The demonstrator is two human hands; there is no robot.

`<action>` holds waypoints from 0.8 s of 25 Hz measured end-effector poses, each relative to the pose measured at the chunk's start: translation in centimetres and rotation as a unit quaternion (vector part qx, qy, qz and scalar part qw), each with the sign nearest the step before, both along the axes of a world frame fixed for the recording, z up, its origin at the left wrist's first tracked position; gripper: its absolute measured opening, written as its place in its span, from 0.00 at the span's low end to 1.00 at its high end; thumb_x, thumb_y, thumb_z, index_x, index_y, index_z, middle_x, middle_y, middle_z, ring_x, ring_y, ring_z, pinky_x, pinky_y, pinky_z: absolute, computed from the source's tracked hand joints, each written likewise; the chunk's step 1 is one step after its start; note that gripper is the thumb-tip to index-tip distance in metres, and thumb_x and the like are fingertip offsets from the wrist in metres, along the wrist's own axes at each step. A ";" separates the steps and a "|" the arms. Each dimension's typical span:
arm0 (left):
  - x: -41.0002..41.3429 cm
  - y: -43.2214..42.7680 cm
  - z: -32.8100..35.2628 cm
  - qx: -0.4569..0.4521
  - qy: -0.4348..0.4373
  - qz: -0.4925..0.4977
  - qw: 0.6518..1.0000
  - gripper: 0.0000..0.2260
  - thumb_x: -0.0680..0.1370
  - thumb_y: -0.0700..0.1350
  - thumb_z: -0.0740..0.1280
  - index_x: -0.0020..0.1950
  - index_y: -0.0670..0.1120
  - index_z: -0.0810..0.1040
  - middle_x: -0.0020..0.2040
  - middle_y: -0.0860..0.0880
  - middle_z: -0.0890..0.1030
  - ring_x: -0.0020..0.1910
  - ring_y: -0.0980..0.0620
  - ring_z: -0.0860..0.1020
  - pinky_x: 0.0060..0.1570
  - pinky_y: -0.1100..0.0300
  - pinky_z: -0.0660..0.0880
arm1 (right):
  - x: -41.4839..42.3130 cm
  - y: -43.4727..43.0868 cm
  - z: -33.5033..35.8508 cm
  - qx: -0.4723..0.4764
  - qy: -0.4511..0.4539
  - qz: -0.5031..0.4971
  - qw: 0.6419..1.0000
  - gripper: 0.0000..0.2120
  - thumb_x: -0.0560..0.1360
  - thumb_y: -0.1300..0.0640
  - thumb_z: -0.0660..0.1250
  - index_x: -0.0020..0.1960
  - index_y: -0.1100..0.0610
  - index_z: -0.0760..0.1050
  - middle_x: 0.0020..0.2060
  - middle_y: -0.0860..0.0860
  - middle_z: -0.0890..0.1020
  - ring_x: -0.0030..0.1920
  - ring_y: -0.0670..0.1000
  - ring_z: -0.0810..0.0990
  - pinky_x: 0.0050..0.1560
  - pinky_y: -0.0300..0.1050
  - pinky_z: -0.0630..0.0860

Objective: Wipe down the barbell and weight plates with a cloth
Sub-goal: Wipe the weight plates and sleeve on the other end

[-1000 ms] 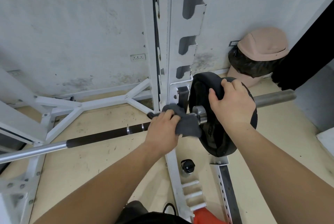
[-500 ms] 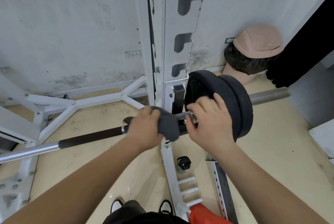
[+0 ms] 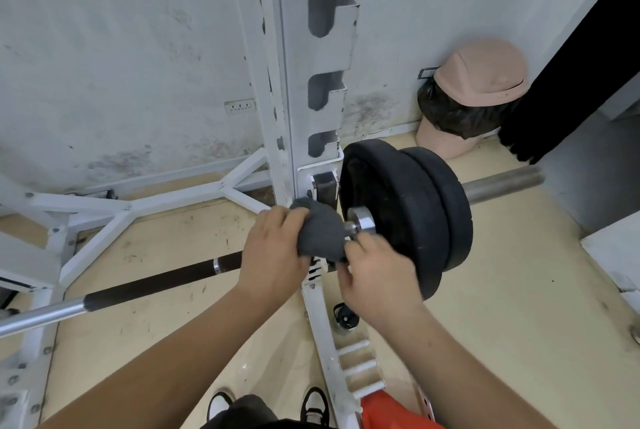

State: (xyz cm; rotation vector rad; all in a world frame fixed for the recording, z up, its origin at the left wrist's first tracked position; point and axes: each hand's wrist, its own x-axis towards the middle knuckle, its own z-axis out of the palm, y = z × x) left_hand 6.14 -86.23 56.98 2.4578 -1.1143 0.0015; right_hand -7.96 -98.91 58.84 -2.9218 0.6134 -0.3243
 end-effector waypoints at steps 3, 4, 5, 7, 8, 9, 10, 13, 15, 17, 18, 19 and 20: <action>-0.8 -1.4 -0.4 0.038 -0.006 -0.071 0.997 0.23 0.66 0.43 0.70 0.62 0.47 0.80 0.51 0.46 0.77 0.50 0.42 0.75 0.49 0.51 0.76 | 0.3 0.9 -2.8 0.295 0.100 -0.152 0.938 0.20 0.73 0.39 0.71 0.54 0.54 0.78 0.48 0.49 0.81 0.50 0.53 0.82 0.46 0.50 0.81; -0.9 -1.0 -0.7 0.052 0.001 -0.085 0.995 0.23 0.67 0.45 0.68 0.63 0.47 0.80 0.52 0.46 0.77 0.51 0.43 0.74 0.52 0.52 0.76 | 0.4 0.9 -3.4 0.356 0.061 -0.167 0.918 0.19 0.72 0.39 0.73 0.51 0.54 0.79 0.44 0.47 0.82 0.46 0.52 0.82 0.45 0.51 0.81; -0.7 -0.3 -1.0 0.066 0.001 -0.099 0.993 0.23 0.68 0.46 0.68 0.64 0.47 0.80 0.53 0.46 0.77 0.51 0.43 0.73 0.52 0.52 0.75 | 0.5 0.9 -3.8 0.390 0.010 -0.176 0.904 0.17 0.71 0.41 0.75 0.47 0.54 0.79 0.40 0.46 0.82 0.42 0.50 0.81 0.43 0.51 0.81; -0.2 0.7 -0.7 0.090 -0.015 -0.130 0.987 0.21 0.69 0.45 0.68 0.62 0.47 0.80 0.52 0.46 0.77 0.49 0.43 0.73 0.49 0.50 0.77 | 0.9 0.9 -3.8 0.427 -0.056 -0.184 0.884 0.14 0.70 0.46 0.78 0.45 0.54 0.79 0.38 0.45 0.83 0.39 0.47 0.81 0.40 0.48 0.81; -0.1 0.6 -0.3 0.106 -0.028 -0.138 0.984 0.20 0.69 0.43 0.69 0.61 0.46 0.80 0.51 0.45 0.78 0.48 0.42 0.74 0.48 0.49 0.78 | 0.9 0.8 -3.7 0.442 -0.066 -0.189 0.875 0.13 0.69 0.48 0.78 0.44 0.55 0.80 0.37 0.46 0.84 0.39 0.47 0.82 0.39 0.47 0.80; -0.5 0.0 0.1 0.132 -0.032 -0.138 0.981 0.19 0.70 0.42 0.69 0.61 0.45 0.80 0.51 0.45 0.79 0.49 0.42 0.76 0.48 0.48 0.78 | 1.0 0.6 -3.6 0.449 -0.070 -0.194 0.869 0.11 0.69 0.50 0.78 0.43 0.55 0.80 0.35 0.47 0.84 0.37 0.48 0.82 0.38 0.47 0.79; -1.1 -1.1 0.6 0.148 -0.027 -0.134 0.980 0.19 0.71 0.40 0.69 0.61 0.45 0.80 0.51 0.45 0.80 0.51 0.42 0.77 0.50 0.47 0.78 | 1.0 0.5 -3.6 0.444 -0.064 -0.204 0.870 0.10 0.68 0.52 0.78 0.40 0.54 0.79 0.33 0.47 0.83 0.35 0.49 0.81 0.35 0.45 0.77; -2.4 -4.7 1.2 0.120 -0.012 -0.129 0.984 0.18 0.71 0.36 0.69 0.61 0.43 0.81 0.51 0.44 0.83 0.51 0.42 0.79 0.51 0.51 0.76 | 1.2 -0.1 -3.9 0.434 -0.064 -0.214 0.873 0.13 0.67 0.57 0.78 0.34 0.53 0.73 0.27 0.47 0.78 0.29 0.47 0.74 0.30 0.40 0.69; -2.1 -5.4 1.0 0.099 -0.017 -0.156 0.983 0.19 0.71 0.37 0.70 0.63 0.42 0.81 0.51 0.43 0.84 0.52 0.41 0.80 0.53 0.51 0.75 | 1.4 0.0 -4.1 0.448 -0.073 -0.224 0.863 0.14 0.65 0.58 0.79 0.34 0.52 0.73 0.27 0.46 0.79 0.29 0.45 0.74 0.31 0.41 0.72; -1.6 -5.1 1.6 0.144 -0.019 -0.152 0.978 0.19 0.75 0.44 0.67 0.66 0.44 0.78 0.57 0.45 0.81 0.57 0.43 0.77 0.56 0.50 0.74 | 1.4 0.1 -4.4 0.459 -0.081 -0.234 0.853 0.15 0.63 0.58 0.81 0.35 0.51 0.73 0.28 0.45 0.79 0.30 0.44 0.75 0.33 0.40 0.74; -1.4 -4.8 2.0 0.179 -0.019 -0.132 0.975 0.19 0.77 0.48 0.65 0.67 0.46 0.77 0.59 0.46 0.79 0.59 0.43 0.76 0.56 0.49 0.74 | 1.3 0.3 -4.5 0.469 -0.085 -0.237 0.847 0.15 0.63 0.58 0.82 0.36 0.50 0.74 0.28 0.45 0.80 0.31 0.43 0.76 0.33 0.40 0.74; -1.2 -4.5 2.2 0.210 -0.015 -0.109 0.972 0.18 0.78 0.51 0.63 0.66 0.48 0.76 0.61 0.46 0.77 0.60 0.43 0.75 0.56 0.49 0.74 | 1.3 0.4 -4.5 0.476 -0.089 -0.239 0.842 0.14 0.63 0.56 0.82 0.37 0.50 0.76 0.30 0.44 0.81 0.32 0.42 0.77 0.35 0.39 0.75; -0.9 -3.9 2.4 0.238 -0.010 -0.089 0.967 0.18 0.78 0.52 0.62 0.67 0.48 0.75 0.61 0.45 0.77 0.62 0.43 0.74 0.55 0.49 0.74 | 1.2 0.6 -4.4 0.478 -0.090 -0.241 0.840 0.14 0.63 0.55 0.83 0.39 0.50 0.78 0.32 0.43 0.83 0.35 0.42 0.80 0.36 0.38 0.76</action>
